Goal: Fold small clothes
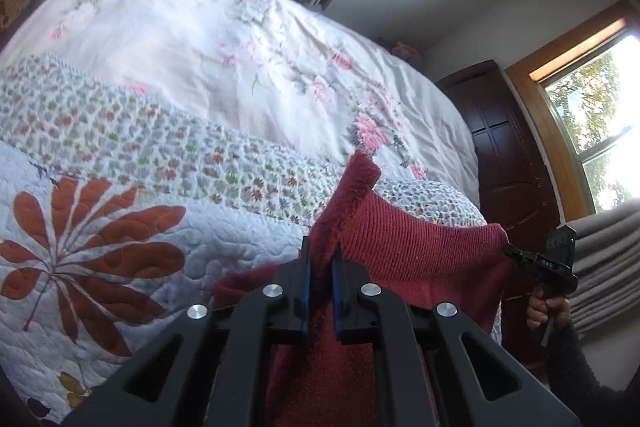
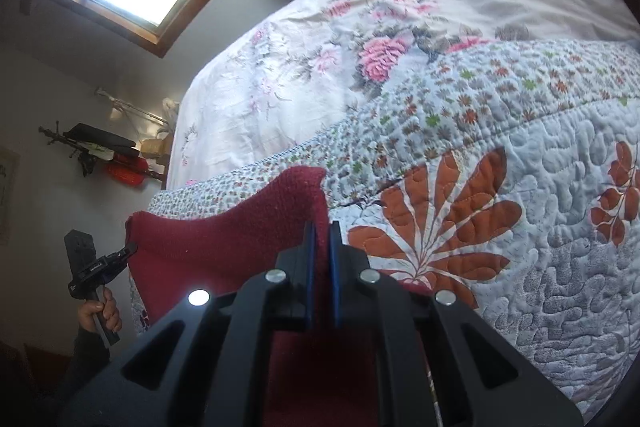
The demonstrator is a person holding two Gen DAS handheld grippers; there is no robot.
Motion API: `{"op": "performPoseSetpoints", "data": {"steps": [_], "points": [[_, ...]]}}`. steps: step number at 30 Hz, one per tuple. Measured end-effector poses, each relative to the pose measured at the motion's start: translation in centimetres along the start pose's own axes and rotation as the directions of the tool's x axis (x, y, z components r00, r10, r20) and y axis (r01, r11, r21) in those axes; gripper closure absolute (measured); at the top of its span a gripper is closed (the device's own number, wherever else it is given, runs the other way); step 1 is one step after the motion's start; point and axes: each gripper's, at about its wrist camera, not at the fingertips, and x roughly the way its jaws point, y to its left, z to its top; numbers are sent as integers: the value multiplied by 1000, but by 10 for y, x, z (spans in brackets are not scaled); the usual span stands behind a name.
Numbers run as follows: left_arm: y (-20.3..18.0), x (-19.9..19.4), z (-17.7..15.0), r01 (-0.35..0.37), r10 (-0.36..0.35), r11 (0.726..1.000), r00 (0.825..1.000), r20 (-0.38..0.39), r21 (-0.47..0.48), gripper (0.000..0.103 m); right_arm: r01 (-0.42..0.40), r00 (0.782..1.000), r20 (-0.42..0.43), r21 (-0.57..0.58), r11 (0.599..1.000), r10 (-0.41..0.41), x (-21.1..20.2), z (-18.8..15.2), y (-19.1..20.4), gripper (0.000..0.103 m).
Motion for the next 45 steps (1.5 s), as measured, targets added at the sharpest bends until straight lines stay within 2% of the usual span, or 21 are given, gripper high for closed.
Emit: {"op": "performPoseSetpoints", "data": {"steps": [3, 5, 8, 12, 21, 25, 26, 27, 29, 30, 31, 32, 33, 36, 40, 41, 43, 45], "points": [[26, 30, 0, -34, 28, 997, 996, -89, -72, 95, 51, 996, -73, 45, 998, -47, 25, 1, -18, 97], [35, 35, -1, -24, 12, 993, 994, -109, -115, 95, 75, 992, -102, 56, 996, -69, 33, 1, -23, 97], [33, 25, 2, 18, -29, 992, 996, -84, -127, 95, 61, 994, -96, 52, 997, -56, 28, 3, -19, 97], [19, 11, 12, 45, -50, 994, 998, -43, -96, 95, 34, 998, -58, 39, 999, -32, 15, 13, -7, 97], [23, 13, 40, 21, -21, 995, 1000, 6, -100, 95, 58, 998, -42, 83, 995, -55, 31, 29, -19, 98], [44, 39, 30, -35, 26, 990, 997, -67, -138, 95, 75, 993, -97, 115, 991, -63, 54, 22, -36, 98], [49, 42, 26, -34, 22, 988, 997, -78, -151, 95, 73, 991, -119, 112, 991, -59, 60, 18, -38, 97], [52, 44, 22, -21, 6, 985, 996, -87, -168, 95, 64, 990, -133, 118, 991, -48, 62, 15, -40, 90], [56, 42, 19, 13, -32, 983, 994, -102, -184, 88, 37, 988, -155, 141, 989, -15, 59, 12, -41, 63], [58, 41, 19, 29, -52, 982, 991, -121, -186, 64, 36, 986, -164, 149, 988, -12, 57, 12, -43, 33], [60, 40, 20, 33, -60, 981, 989, -135, -193, 29, 40, 986, -166, 147, 988, -15, 54, 13, -43, 27], [62, 38, 20, 45, -71, 980, 989, -131, -195, 21, 36, 985, -172, 142, 989, -11, 53, 14, -43, 27], [64, 36, 23, 60, -86, 978, 988, -127, -199, 20, 27, 982, -188, 145, 989, 1, 55, 17, -44, 27], [68, 44, 28, 96, -138, 968, 976, -170, -232, 19, -12, 966, -254, 171, 985, 56, 69, 20, -46, 27], [59, 64, 34, 70, -110, 982, 966, -232, -173, 20, -2, 953, -299, 141, 990, 44, 88, 25, -41, 32], [55, 67, 36, 67, -106, 985, 965, -241, -162, 25, 8, 952, -305, 138, 990, 35, 89, 26, -40, 37], [48, 75, 38, 63, -100, 989, 953, -285, -136, 66, 29, 950, -312, 139, 990, 16, 87, 26, -41, 50], [42, 78, 38, 45, -74, 994, 950, -305, -101, 69, 24, 951, -310, 126, 992, 16, 77, 26, -39, 52]]}}
